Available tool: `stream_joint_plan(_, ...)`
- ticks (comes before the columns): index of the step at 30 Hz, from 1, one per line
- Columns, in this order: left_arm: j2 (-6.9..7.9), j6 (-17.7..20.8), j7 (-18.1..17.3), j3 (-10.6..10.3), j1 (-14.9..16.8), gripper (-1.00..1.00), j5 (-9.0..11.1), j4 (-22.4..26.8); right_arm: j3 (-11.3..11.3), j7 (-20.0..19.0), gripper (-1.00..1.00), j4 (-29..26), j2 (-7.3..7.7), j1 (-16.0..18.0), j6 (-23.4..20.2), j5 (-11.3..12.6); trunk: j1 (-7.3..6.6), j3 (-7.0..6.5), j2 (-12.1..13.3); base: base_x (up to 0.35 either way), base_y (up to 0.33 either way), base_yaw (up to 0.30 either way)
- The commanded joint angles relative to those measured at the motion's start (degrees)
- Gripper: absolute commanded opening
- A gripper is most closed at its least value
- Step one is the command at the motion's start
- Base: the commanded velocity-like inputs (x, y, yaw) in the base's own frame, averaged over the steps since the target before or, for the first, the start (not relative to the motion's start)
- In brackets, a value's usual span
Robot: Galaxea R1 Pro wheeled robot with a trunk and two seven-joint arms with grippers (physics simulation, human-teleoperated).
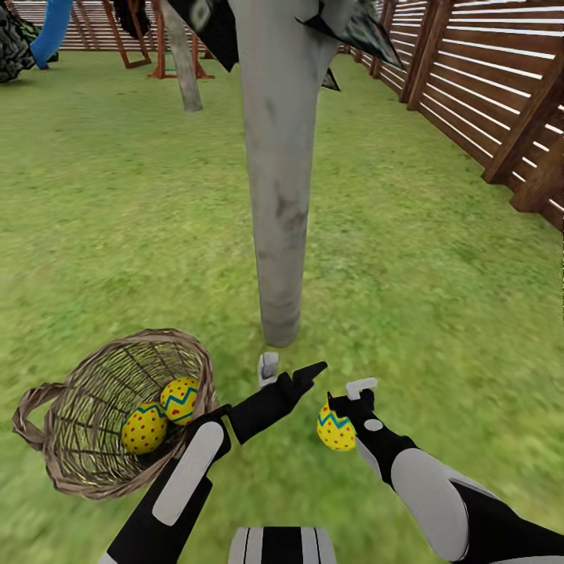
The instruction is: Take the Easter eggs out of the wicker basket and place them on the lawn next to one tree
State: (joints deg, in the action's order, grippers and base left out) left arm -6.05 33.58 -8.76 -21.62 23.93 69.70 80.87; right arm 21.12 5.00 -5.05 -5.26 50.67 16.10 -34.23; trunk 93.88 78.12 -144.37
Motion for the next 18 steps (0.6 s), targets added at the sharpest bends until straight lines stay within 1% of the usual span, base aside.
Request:
stream_joint_plan(1,-0.02,0.26,-0.05,0.07,0.04,1.0,0.17,-0.01,0.4,0.27,1.0,0.05,-0.02,0.03,0.16,-0.59,-0.03,-0.19,0.0,0.0,0.0,0.0)
stream_joint_plan(18,-0.1,0.35,0.14,0.08,0.06,1.0,0.17,0.08,0.41,0.27,1.0,-0.04,-0.02,0.02,0.16,-0.5,-0.47,-3.96,0.23,0.0,0.0,0.0)
